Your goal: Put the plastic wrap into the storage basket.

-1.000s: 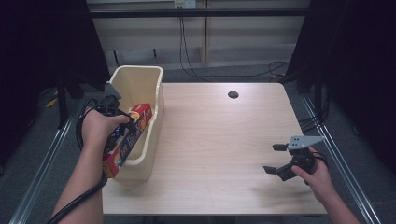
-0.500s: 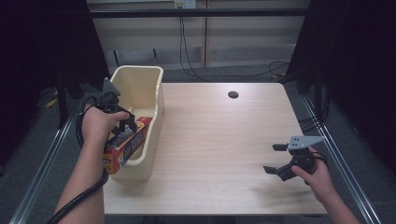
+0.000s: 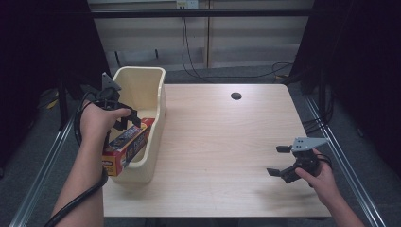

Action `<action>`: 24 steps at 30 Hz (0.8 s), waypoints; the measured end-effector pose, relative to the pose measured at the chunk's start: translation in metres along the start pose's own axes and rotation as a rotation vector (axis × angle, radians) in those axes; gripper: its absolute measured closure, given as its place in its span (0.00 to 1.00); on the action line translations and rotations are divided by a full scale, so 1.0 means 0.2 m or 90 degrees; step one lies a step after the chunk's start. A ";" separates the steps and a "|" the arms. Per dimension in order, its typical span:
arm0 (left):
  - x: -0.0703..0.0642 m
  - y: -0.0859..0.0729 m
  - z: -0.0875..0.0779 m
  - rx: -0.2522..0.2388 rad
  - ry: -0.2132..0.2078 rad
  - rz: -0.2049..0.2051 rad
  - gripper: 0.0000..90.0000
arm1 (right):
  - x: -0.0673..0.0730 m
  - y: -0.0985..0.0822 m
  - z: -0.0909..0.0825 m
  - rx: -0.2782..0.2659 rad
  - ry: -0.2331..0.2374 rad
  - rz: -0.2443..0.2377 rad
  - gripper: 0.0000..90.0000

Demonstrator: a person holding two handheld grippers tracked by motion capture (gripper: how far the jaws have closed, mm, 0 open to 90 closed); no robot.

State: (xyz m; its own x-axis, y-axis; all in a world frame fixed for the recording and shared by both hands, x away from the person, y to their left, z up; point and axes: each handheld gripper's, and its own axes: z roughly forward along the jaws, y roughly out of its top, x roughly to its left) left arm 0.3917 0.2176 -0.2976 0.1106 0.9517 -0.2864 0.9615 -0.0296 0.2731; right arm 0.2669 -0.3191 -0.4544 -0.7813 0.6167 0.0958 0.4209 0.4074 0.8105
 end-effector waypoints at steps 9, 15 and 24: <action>-0.12 0.03 -0.03 -0.053 -0.042 0.051 0.23 | 0.00 0.00 -0.02 -0.004 -0.005 0.001 0.02; -0.20 0.04 -0.02 -0.073 -0.068 0.088 0.19 | -0.01 -0.01 -0.03 -0.008 -0.007 0.004 0.02; -0.30 0.04 0.02 -0.080 -0.095 0.120 0.17 | 0.00 -0.01 -0.02 -0.003 -0.004 0.001 0.02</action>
State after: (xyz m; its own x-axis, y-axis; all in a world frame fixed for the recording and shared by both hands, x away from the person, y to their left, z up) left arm 0.3938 0.1593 -0.2810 0.3294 0.8774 -0.3488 0.8828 -0.1551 0.4434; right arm 0.2645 -0.3225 -0.4528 -0.7782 0.6211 0.0932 0.4193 0.4033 0.8134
